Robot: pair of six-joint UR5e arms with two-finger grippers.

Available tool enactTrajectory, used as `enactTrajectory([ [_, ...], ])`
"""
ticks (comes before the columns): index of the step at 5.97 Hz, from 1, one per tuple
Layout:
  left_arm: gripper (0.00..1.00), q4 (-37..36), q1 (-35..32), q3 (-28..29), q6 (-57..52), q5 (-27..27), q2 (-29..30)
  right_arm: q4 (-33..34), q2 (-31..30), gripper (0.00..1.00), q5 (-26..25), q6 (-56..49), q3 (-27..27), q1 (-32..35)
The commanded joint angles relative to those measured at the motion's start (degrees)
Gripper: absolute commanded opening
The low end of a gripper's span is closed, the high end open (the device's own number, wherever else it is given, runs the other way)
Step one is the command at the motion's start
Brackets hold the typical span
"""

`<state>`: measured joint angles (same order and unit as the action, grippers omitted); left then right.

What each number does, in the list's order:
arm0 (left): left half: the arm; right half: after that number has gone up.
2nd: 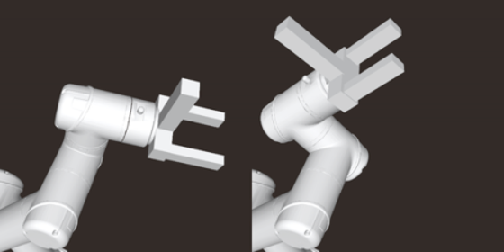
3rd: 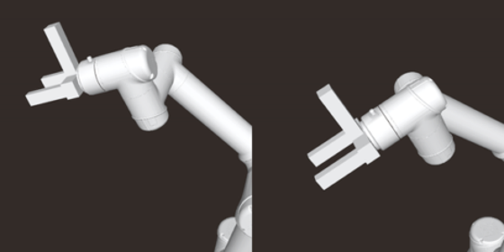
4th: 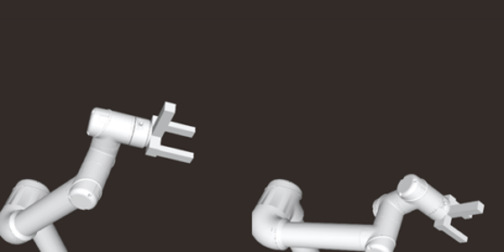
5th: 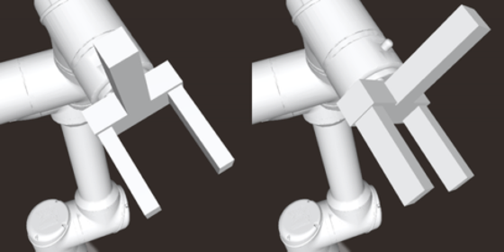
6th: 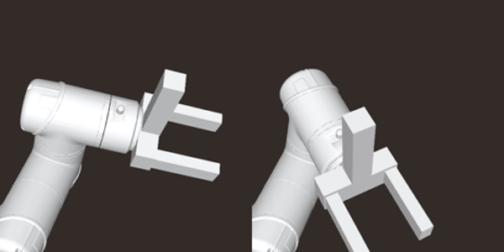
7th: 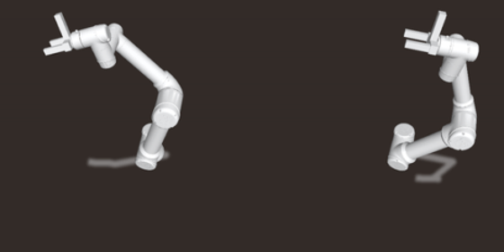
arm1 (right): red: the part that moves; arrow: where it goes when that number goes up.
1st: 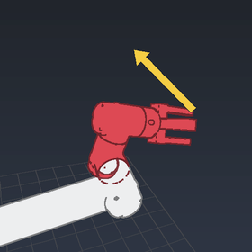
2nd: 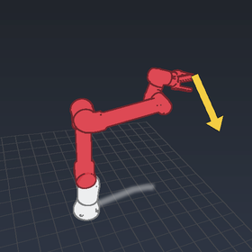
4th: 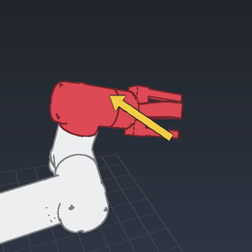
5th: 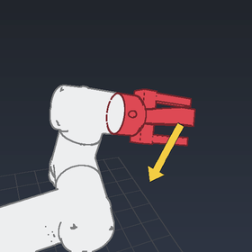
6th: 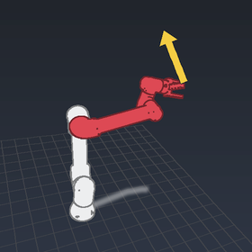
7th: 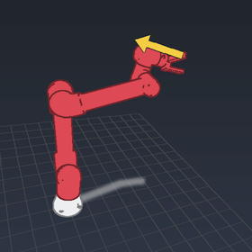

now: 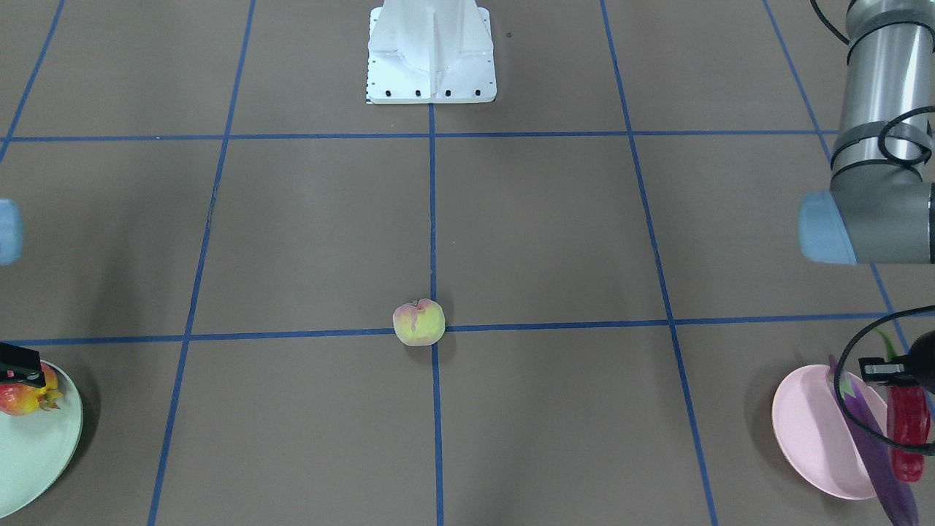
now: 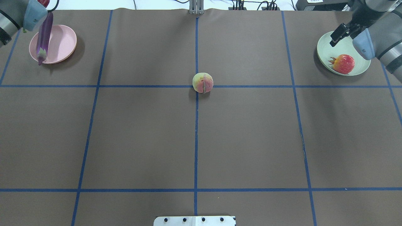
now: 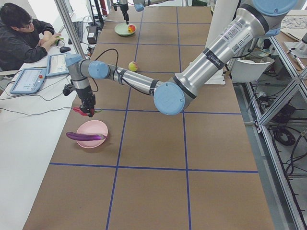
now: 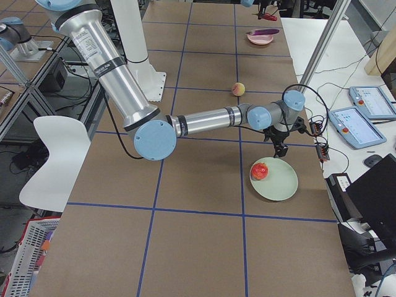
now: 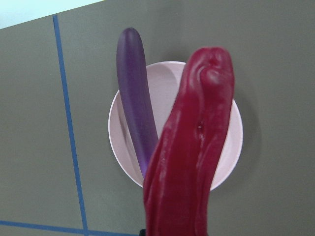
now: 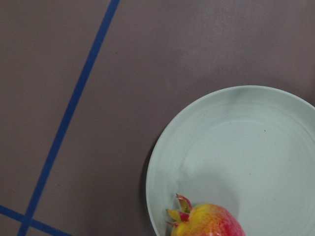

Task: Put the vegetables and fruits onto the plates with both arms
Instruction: 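Carry chili to pink plate while right gripper releases pomegranate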

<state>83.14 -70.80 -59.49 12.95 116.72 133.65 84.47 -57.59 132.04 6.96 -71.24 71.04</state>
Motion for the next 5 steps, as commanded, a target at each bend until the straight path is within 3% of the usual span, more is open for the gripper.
enactTrajectory([
  [1,0.00,6.1,3.5,4.3,3.2,-3.1,-0.4,4.2,1.7,1.00,1.6,8.7,-5.6,-0.7],
  [2,0.00,7.5,6.3,4.6,7.1,-6.0,-0.4,4.2,1.9,1.00,3.8,12.2,-7.8,-1.0],
  [5,0.00,13.5,7.5,10.0,7.4,-10.5,-0.3,5.1,2.2,1.00,4.1,28.1,-16.4,-6.3],
])
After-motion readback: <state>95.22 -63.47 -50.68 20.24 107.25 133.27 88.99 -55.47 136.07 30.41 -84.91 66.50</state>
